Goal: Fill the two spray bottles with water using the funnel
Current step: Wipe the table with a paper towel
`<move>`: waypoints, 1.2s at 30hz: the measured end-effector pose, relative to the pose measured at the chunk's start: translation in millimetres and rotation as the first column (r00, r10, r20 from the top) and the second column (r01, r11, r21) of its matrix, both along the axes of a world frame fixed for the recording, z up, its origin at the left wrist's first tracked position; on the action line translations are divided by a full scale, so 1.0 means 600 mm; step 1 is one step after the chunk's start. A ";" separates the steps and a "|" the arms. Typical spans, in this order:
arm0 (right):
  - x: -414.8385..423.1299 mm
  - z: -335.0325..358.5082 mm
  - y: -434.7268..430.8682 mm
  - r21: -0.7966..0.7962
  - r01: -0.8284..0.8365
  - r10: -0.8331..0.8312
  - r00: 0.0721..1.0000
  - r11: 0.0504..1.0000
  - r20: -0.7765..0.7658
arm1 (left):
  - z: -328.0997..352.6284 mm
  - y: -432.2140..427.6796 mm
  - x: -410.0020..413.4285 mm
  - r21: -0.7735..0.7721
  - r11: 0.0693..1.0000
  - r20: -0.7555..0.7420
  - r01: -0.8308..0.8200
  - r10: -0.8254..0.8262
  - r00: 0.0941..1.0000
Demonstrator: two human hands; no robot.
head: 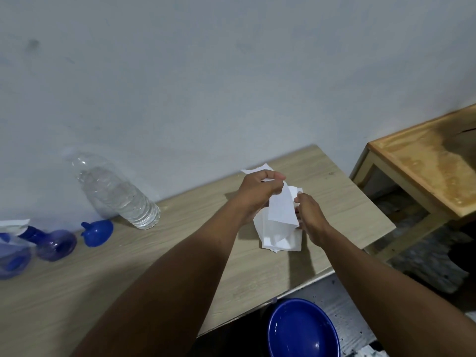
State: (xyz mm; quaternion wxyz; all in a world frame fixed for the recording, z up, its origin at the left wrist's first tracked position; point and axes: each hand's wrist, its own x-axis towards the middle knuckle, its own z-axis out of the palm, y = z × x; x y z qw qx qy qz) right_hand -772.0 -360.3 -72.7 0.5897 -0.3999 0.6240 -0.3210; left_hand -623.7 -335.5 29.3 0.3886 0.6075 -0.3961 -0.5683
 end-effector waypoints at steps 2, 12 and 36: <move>0.000 0.000 0.000 0.006 -0.006 0.006 1.000 1.000 0.002 | 0.005 0.005 0.010 0.019 1.000 -0.073 0.006 -0.005 0.997; -0.011 -0.005 0.023 -0.078 0.018 -0.018 1.000 0.997 -0.001 | -0.031 0.037 0.048 0.128 0.971 -0.044 -0.203 0.210 0.977; 0.045 0.054 0.058 -0.160 -0.006 -0.030 0.974 0.987 -0.226 | -0.003 0.091 0.159 0.066 0.959 0.095 -0.276 0.270 0.958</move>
